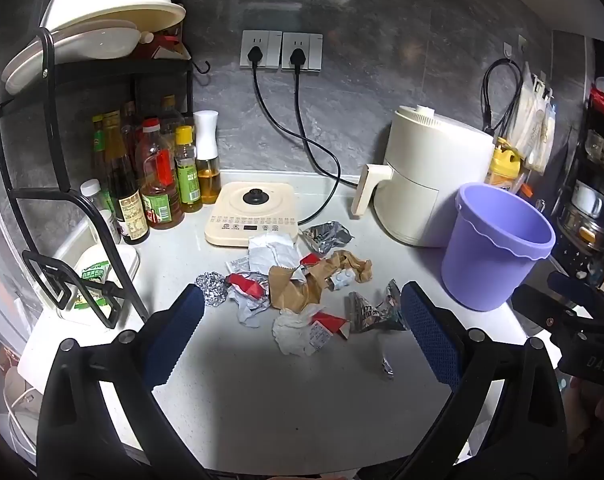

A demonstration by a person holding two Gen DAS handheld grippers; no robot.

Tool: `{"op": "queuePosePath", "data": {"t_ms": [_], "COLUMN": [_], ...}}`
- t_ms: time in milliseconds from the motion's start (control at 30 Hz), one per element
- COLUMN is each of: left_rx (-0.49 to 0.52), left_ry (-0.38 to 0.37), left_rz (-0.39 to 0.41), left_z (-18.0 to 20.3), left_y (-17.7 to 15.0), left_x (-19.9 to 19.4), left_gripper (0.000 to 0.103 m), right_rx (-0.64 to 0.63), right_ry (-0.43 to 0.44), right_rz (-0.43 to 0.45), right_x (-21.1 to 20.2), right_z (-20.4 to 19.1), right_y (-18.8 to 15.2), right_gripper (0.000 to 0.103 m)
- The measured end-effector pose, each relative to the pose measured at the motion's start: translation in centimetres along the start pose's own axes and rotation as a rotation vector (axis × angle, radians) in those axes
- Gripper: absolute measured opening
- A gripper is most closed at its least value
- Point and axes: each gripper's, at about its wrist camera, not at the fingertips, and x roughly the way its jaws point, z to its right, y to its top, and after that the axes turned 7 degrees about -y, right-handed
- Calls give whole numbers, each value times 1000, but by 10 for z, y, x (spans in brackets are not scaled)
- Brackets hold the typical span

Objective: Collect trash

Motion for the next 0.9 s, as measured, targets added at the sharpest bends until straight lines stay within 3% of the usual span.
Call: {"op": "queuePosePath", "data": {"t_ms": [900], "left_rx": [15], "left_ry": [-23], "left_rz": [8], "left_z": [4], "left_y": [-1], "left_x": [2], "left_gripper": [97], "right_rx": [10], "right_ry": [-7], "right_rz": [-3], "right_x": [-2], "right_z": [-7], "right_y": [2], "right_gripper": [95]}}
